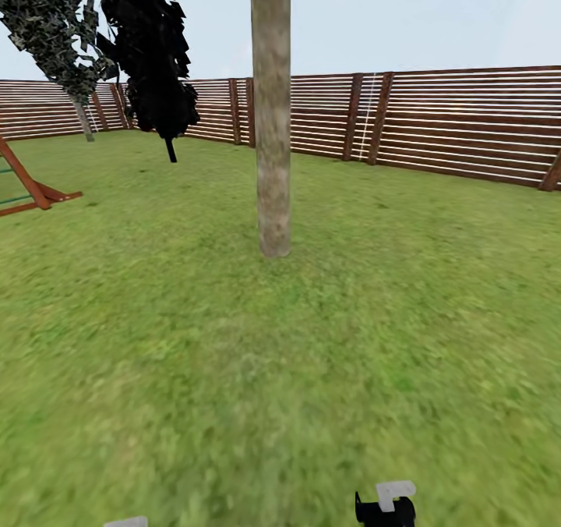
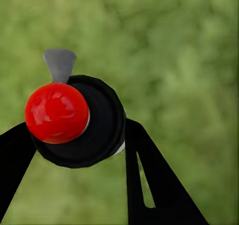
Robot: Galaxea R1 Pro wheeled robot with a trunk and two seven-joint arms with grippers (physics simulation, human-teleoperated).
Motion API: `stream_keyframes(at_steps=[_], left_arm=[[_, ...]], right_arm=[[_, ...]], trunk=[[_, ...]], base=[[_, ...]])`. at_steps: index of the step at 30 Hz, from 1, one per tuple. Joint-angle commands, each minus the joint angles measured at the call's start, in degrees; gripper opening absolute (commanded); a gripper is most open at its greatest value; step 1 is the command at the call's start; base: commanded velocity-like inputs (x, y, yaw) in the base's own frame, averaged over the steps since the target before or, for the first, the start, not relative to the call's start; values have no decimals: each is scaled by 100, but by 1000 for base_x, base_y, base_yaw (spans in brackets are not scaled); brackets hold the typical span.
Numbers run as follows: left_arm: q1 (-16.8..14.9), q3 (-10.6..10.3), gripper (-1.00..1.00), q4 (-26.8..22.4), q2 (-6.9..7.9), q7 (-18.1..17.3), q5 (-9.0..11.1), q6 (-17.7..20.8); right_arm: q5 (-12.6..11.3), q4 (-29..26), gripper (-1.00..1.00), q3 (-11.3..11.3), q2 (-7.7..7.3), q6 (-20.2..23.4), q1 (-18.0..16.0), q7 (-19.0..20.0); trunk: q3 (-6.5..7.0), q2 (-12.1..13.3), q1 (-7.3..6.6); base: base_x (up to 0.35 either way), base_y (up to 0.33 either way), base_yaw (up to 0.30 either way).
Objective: In the garden, pick up the pesticide atomizer on the floor and spray pesticide onto both trees until each tree trunk is fully covered.
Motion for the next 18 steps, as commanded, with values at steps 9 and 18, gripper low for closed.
stream_keyframes(at_steps=[9, 18], left_arm=[[-3, 31, -100, 6, 0, -29, 40, -15], [-3, 31, -100, 6, 0, -29, 40, -15]], right_arm=[[48, -1, 100, -38, 24, -13, -4, -27], [46, -2, 100, -44, 26, -13, -4, -27]], trunk=[[-5, -2, 3], [-5, -2, 3]], base=[[338, 0, 80], [338, 0, 73]])
